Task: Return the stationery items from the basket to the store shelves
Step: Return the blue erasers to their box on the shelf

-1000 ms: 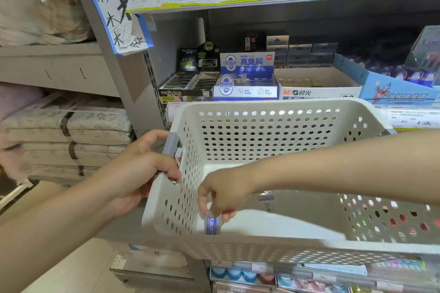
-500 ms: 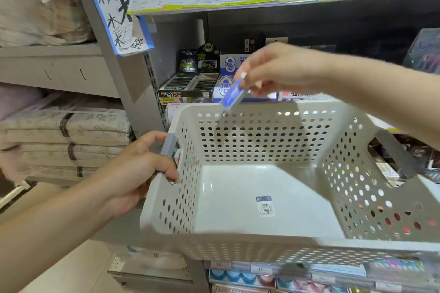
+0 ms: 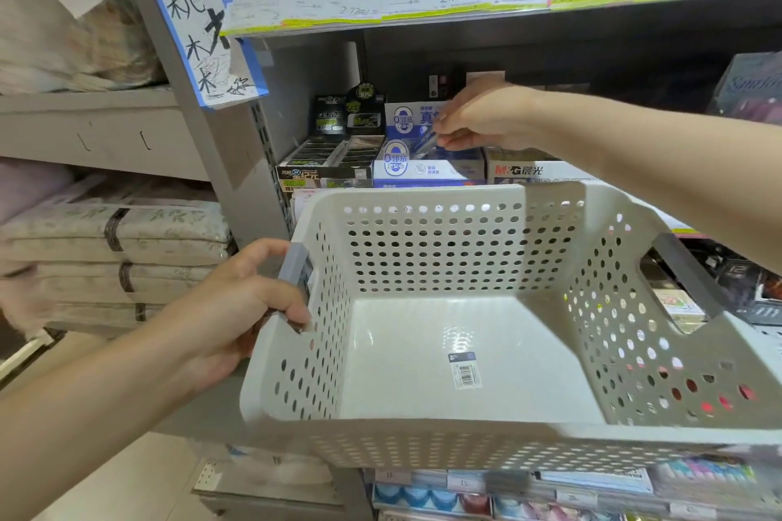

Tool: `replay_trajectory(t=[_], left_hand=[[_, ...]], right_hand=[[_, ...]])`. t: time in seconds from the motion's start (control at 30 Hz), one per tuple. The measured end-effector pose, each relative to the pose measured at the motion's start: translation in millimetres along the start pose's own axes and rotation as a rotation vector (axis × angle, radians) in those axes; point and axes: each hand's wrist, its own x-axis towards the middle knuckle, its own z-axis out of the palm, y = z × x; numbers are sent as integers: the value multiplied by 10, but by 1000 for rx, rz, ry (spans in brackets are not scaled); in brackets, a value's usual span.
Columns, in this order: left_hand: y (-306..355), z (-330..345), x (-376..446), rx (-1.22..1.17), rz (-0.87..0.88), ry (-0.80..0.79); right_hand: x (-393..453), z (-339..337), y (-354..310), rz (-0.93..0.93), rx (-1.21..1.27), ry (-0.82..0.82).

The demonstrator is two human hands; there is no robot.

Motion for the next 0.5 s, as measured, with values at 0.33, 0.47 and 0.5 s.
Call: replay_trajectory(t=[0.33, 0.47, 0.5], left_hand=[[8, 0, -21, 17, -3, 16], [11, -9, -18, 16, -5, 19], [8, -12, -15, 17, -6, 20]], right_hand=[[99, 216, -17, -114, -701, 100], [115, 291, -26, -103, -808, 149], [122, 302, -28, -104, -821, 152]])
